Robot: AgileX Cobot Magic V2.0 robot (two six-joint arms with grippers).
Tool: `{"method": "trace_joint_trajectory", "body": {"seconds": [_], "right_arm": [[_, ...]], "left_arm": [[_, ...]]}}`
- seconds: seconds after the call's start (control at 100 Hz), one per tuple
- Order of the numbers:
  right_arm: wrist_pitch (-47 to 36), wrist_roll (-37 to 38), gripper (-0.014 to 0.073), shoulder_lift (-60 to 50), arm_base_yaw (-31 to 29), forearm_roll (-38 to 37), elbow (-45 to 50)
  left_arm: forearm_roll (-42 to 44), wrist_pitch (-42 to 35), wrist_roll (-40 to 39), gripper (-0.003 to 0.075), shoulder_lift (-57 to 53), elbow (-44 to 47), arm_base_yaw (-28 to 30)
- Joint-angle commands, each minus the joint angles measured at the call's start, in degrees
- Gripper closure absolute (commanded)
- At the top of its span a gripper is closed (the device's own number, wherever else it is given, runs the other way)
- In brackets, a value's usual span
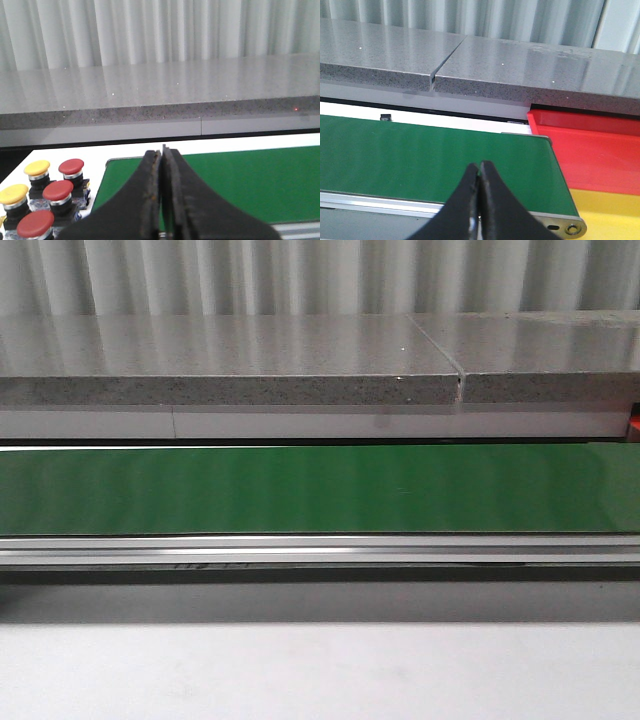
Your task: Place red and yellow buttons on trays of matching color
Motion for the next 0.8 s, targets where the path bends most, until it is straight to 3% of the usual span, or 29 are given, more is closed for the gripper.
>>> {"method": "trace_joint_trajectory", "body": {"seconds": [0.0, 0.15, 0.25, 0.58, 0.79], "right_arm": [[-4.7, -0.2, 0.0661, 0.1, -0.2, -0.7, -0.4], [-4.7, -0.2, 0.0661, 0.1, -0.2, -0.7, -0.4], [-4.7, -0.2, 0.0661, 0.1, -0.2, -0.7, -0.4], [-4.7, -0.2, 0.0661, 0.1, -0.2, -0.7, -0.4], [-4.7, -0.2, 0.0661, 0.1, -0.2, -0.7, -0.4]], "left_arm": [[-0.2, -6.5, -0.4, 0.074, -1.9, 1.5, -0.5], [-0.4, -4.7, -0.4, 0.074, -1.2, -4.7, -0.5], [-0.4, 2.2, -0.4, 0.074, 1.2, -11.2, -0.5], [-0.4, 42.2, -0.4, 0.074, 18.2, -36.6, -0.5], [-0.4, 44.4, -0.4, 0.074, 25.3, -41.2, -0.5]]}}
